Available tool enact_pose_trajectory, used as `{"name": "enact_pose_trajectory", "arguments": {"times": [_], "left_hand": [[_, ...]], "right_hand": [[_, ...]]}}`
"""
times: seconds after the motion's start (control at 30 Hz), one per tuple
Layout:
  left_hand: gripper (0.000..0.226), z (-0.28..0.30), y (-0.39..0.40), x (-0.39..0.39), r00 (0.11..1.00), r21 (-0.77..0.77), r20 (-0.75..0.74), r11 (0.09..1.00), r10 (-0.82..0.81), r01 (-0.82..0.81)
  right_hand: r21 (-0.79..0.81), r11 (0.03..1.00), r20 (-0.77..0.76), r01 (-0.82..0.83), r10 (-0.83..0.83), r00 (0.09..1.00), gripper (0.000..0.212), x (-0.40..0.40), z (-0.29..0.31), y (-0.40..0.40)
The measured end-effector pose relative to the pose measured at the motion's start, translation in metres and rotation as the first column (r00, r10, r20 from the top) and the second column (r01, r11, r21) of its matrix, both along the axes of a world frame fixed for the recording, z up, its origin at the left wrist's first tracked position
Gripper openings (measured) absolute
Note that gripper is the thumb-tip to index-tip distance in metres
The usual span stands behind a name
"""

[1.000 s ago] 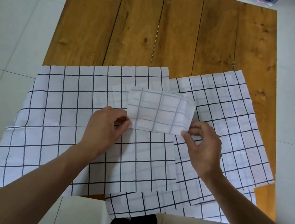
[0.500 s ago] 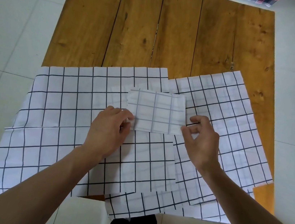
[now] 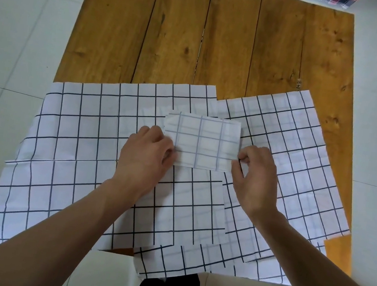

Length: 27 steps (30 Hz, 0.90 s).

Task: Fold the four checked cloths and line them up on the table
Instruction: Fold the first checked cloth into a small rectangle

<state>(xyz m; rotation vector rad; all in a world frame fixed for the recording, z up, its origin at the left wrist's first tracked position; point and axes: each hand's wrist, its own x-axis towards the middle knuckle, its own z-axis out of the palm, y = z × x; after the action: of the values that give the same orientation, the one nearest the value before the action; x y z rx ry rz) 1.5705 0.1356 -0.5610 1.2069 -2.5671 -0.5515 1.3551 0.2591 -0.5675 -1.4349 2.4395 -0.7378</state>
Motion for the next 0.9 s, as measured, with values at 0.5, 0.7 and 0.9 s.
{"name": "enact_pose_trajectory", "arguments": {"times": [0.5, 0.7, 0.9], "left_hand": [[0.015, -0.007, 0.006, -0.015, 0.969, -0.062, 0.095, 0.970, -0.230, 0.236], [0.028, -0.002, 0.010, -0.039, 0.969, -0.073, 0.206, 0.985, -0.139, 0.157], [0.041, -0.012, 0.024, -0.055, 0.960, -0.073, 0.247, 0.985, -0.136, 0.158]], "right_hand": [[0.314, 0.876, -0.155, -0.368, 0.429, 0.890, 0.056, -0.032, -0.013, -0.003], [0.493, 0.778, -0.108, -0.390, 0.499, 0.860, 0.075, -0.037, -0.008, -0.009], [0.475, 0.827, -0.145, -0.301, 0.411, 0.900, 0.083, -0.020, -0.012, -0.011]]}}
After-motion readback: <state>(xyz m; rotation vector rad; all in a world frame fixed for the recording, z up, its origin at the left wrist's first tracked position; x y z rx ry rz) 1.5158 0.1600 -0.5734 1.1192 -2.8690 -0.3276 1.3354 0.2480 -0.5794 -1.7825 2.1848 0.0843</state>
